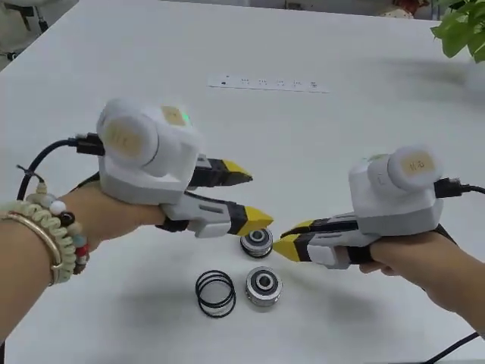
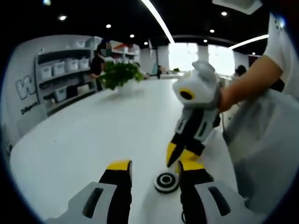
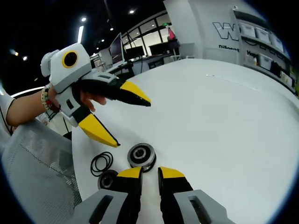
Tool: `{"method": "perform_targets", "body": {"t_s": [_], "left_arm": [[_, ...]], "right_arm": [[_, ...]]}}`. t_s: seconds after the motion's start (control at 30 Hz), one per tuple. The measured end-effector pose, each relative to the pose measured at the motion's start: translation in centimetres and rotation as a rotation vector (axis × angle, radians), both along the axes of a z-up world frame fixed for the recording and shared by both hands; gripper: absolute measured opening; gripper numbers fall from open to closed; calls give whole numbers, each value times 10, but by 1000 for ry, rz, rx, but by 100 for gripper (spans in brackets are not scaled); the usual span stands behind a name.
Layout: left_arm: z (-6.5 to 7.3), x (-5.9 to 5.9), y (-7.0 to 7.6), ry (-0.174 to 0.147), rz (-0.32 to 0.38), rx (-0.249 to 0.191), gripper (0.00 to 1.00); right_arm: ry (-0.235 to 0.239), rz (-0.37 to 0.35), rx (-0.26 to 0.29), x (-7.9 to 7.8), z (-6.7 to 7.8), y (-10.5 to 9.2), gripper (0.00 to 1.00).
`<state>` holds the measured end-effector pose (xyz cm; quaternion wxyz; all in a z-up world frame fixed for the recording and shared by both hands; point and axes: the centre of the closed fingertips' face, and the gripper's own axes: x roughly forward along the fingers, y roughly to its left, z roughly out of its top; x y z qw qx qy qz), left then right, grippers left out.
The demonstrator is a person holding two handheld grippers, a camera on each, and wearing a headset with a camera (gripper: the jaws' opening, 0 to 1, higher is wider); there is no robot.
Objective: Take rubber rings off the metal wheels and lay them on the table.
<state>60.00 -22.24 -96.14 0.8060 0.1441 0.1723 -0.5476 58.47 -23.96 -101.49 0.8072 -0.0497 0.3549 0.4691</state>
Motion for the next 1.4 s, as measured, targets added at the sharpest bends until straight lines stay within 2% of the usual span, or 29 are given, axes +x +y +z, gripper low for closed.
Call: {"method": "perform_targets", "body": {"t_s": [0.07, 0.1, 0.17, 0.3, 0.4, 0.5, 0.57, 0.7, 1.07, 1.2, 1.4], "left_arm": [[-7, -1, 1, -6, 5, 26, 36], [-11, 0, 3, -23, 12, 51, 34], [-16, 0, 2, -28, 13, 61, 29], [-28, -7, 1, 4, -9, 77, 28], [-31, -9, -1, 0, -14, 88, 24], [-33, -10, -3, 21, -14, 91, 21], [-35, -12, -4, 14, -22, 98, 20], [-40, -13, -4, 24, -19, 121, 16], [-42, -12, -3, 50, -4, 98, 14], [-42, -14, -4, 56, -8, 89, 14], [-42, -13, -4, 53, -7, 86, 14]], "right_arm": [[-2, 6, 0, 0, -1, 1, 11], [3, 14, 1, -2, -2, 2, 10], [5, 15, 1, -2, -2, 3, 11], [8, 34, 2, -4, -3, 5, 12], [-2, 46, -4, -6, -3, 7, 12], [-6, 56, 3, -6, -2, 8, 17], [-9, 67, 5, -8, -2, 10, 20], [-33, 89, -7, -9, -3, 12, 22], [-82, 106, -24, -4, -6, 14, 27], [-74, 130, -24, -8, -7, 15, 21], [-100, 146, -57, -7, -8, 12, 17]]}}
